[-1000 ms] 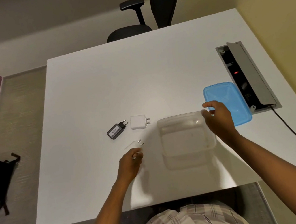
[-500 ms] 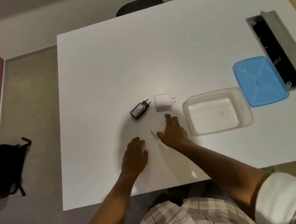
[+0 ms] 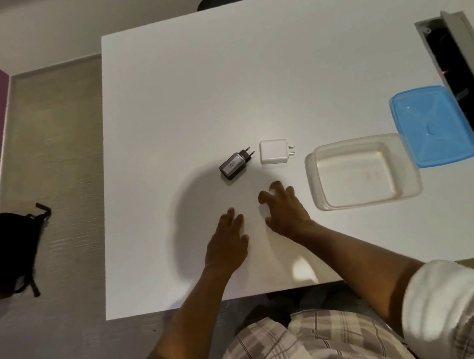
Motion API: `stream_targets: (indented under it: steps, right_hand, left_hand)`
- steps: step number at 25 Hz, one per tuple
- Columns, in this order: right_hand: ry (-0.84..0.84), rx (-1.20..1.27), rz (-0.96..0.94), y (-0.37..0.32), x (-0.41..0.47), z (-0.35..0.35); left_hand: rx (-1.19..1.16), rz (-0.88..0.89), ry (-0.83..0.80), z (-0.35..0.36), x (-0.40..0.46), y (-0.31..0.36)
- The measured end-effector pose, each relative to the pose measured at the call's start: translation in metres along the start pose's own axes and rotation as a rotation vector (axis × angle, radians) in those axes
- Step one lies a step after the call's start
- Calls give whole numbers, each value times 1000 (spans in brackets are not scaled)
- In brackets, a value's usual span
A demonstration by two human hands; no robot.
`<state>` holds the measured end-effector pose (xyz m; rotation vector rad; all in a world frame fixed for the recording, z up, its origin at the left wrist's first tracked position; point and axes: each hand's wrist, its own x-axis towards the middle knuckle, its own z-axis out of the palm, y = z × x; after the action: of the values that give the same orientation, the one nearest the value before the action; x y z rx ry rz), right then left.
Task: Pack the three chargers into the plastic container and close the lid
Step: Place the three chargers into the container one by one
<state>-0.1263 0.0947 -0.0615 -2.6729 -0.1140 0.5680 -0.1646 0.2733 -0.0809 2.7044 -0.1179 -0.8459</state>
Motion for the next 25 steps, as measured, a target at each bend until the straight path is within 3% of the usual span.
stream_targets:
  steps: [5,9,14,25]
  right_hand:
    - [125,100,-134,5,-32,-57]
    - [218,132,-56,37,-49,-104]
    - [100,21,92,99,-44,-125]
    - [-160,-175,-20,147,13,-93]
  left_hand:
    - [74,47,60,16,5,18]
    - [96,-40,-49,19,20,42]
    - [63,-89,-154,21,21,56]
    - [46,-111,-154,19,22,59]
